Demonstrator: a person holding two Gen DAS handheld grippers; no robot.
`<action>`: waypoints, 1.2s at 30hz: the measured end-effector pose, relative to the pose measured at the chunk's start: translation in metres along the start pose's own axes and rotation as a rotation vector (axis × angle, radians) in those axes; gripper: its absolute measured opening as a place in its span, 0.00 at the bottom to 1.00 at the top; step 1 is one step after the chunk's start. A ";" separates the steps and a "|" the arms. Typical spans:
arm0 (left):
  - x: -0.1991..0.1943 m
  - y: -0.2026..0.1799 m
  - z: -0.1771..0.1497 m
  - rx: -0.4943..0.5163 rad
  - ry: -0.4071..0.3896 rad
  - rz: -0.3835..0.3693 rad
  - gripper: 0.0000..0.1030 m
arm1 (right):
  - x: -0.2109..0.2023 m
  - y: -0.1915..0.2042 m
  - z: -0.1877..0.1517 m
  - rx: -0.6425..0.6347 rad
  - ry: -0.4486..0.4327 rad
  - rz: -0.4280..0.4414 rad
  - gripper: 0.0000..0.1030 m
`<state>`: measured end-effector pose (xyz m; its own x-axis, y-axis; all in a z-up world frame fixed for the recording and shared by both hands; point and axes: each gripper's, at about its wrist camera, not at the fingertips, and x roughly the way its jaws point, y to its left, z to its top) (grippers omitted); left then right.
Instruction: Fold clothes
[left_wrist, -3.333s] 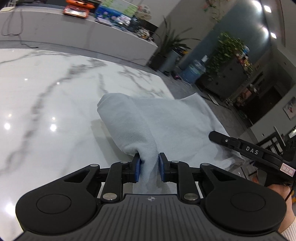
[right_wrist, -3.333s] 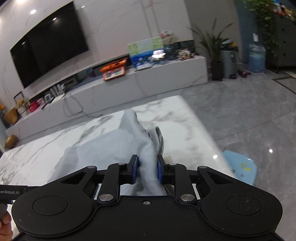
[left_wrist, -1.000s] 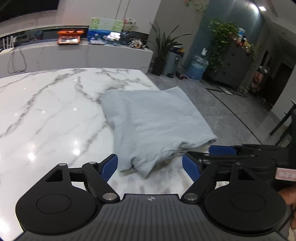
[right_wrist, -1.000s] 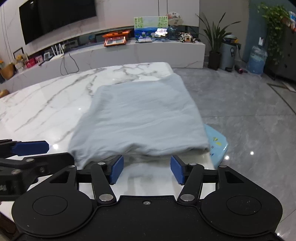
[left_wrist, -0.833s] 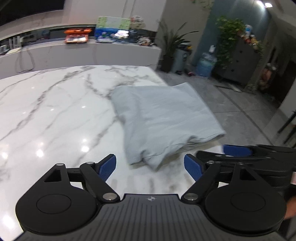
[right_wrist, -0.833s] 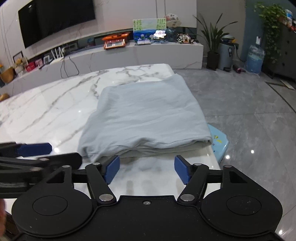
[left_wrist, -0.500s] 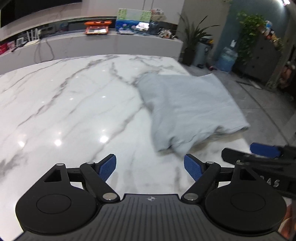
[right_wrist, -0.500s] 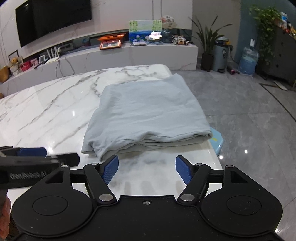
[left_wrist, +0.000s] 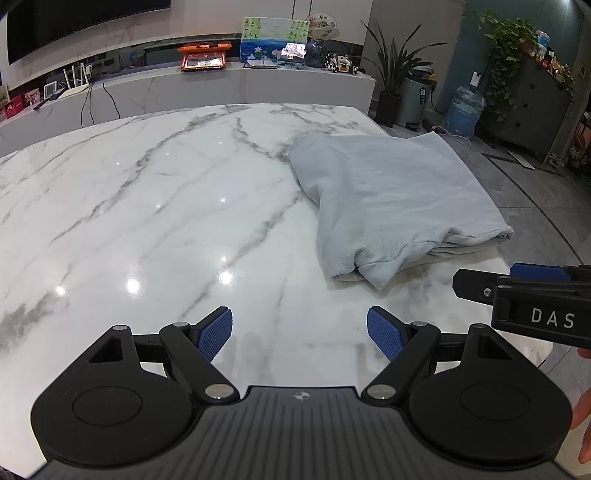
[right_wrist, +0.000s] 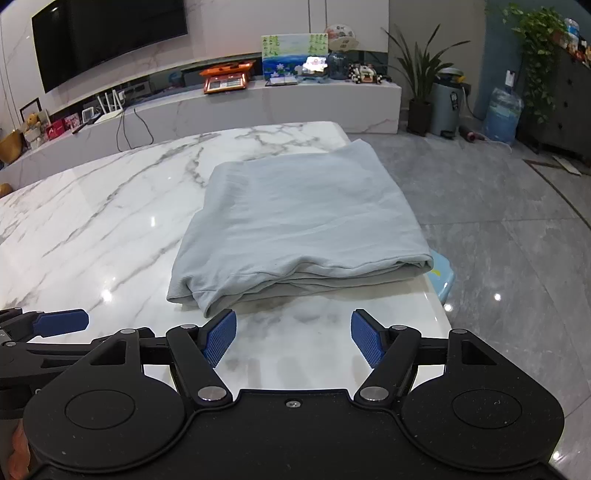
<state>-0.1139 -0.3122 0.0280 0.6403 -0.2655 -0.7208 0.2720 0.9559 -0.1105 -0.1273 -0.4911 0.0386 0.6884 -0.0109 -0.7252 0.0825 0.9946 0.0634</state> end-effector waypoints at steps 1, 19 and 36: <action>-0.001 0.000 0.000 0.002 -0.004 -0.005 0.77 | 0.000 0.000 0.000 0.000 -0.001 0.001 0.66; -0.004 -0.006 0.001 0.046 -0.046 0.048 0.77 | 0.000 0.001 0.001 -0.005 0.001 0.010 0.66; -0.001 -0.008 -0.003 0.066 -0.029 0.042 0.78 | 0.000 0.000 0.002 0.002 0.005 0.010 0.66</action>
<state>-0.1188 -0.3196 0.0279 0.6726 -0.2300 -0.7034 0.2905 0.9562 -0.0349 -0.1254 -0.4914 0.0399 0.6860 -0.0004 -0.7276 0.0770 0.9944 0.0721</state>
